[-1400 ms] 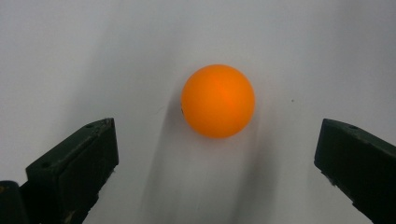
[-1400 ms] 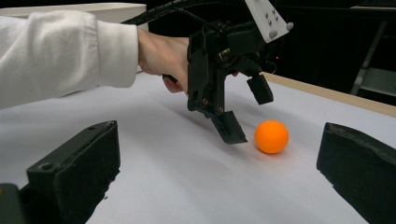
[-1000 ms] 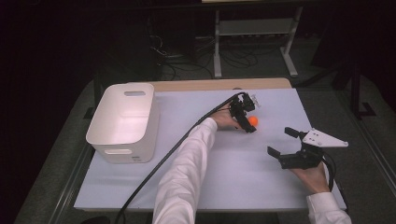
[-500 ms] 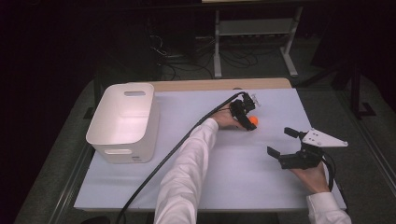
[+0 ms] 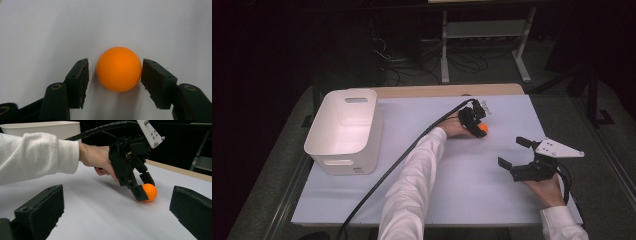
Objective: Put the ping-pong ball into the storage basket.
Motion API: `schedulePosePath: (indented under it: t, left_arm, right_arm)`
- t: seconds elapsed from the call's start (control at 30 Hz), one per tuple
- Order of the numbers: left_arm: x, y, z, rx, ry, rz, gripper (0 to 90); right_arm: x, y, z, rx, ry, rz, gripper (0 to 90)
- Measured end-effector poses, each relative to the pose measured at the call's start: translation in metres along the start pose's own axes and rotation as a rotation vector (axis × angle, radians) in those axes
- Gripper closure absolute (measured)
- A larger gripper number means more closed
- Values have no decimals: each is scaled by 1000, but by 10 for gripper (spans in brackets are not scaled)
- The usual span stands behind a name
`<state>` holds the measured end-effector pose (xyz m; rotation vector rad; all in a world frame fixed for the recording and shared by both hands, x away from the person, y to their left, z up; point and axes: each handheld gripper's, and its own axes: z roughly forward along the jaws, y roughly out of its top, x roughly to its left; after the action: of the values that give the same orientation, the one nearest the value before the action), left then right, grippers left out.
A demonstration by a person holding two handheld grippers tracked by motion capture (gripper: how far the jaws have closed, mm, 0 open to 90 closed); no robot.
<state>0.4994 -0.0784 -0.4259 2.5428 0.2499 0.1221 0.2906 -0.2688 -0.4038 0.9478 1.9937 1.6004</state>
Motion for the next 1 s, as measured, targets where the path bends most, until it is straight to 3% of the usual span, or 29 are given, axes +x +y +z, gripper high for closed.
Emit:
schedulePosePath:
  t: [0.23, 0.7, 1.0]
  left_arm:
    - [0, 0, 2, -5, -6, 4, 497]
    - [0, 2, -5, -4, -13, 5, 506]
    - [-4, 7, -16, 0, -16, 29, 506]
  right_arm:
    - [0, 0, 0, 3, 1, -3, 0]
    - [-1, 0, 0, 1, 1, -5, 0]
    - [0, 0, 0, 0, 1, -5, 0]
